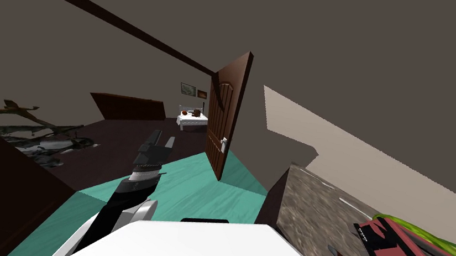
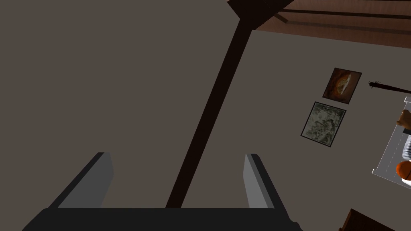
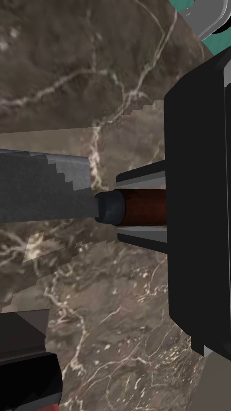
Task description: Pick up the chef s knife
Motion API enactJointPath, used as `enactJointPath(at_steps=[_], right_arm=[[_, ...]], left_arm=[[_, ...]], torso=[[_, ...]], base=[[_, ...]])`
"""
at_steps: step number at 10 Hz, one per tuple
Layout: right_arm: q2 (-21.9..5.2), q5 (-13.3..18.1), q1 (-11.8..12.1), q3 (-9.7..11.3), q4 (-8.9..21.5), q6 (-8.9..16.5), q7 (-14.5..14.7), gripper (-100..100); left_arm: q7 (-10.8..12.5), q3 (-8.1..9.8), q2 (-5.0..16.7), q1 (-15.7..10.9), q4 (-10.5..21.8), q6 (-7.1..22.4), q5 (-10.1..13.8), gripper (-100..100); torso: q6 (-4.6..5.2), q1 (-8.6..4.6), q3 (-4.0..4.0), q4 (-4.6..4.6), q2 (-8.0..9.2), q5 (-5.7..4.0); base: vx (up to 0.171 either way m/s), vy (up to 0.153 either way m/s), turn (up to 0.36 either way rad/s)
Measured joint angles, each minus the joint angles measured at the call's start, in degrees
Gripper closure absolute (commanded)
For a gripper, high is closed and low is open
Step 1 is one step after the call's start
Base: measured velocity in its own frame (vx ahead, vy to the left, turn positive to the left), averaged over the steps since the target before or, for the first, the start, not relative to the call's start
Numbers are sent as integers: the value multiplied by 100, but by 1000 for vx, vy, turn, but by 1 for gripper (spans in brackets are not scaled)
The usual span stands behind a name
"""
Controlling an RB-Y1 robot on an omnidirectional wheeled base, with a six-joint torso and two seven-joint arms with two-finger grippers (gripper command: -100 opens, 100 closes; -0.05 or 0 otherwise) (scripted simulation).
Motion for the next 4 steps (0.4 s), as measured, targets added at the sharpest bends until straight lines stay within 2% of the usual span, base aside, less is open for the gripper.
enactJointPath(at_steps=[1, 3, 4], right_arm=[[0, 0, 0, 0, 0, 0, 0, 100], [-228, -53, 29, -74, -25, -146, -46, 100], [-244, -56, 32, -78, -32, -158, -60, 0]], left_arm=[[0, 0, 0, 0, 0, 0, 0, 0], [0, 0, 0, 0, 0, 0, 0, 0], [0, 0, 0, 0, 0, 0, 0, 0]], torso=[[0, 0, 0, 0, 0, 0], [2, 16, 4, 1, 7, 7], [2, 11, 3, 1, 5, 3]], base=[[-9, 19, -110], [-12, 22, -56], [0, 0, 0]])
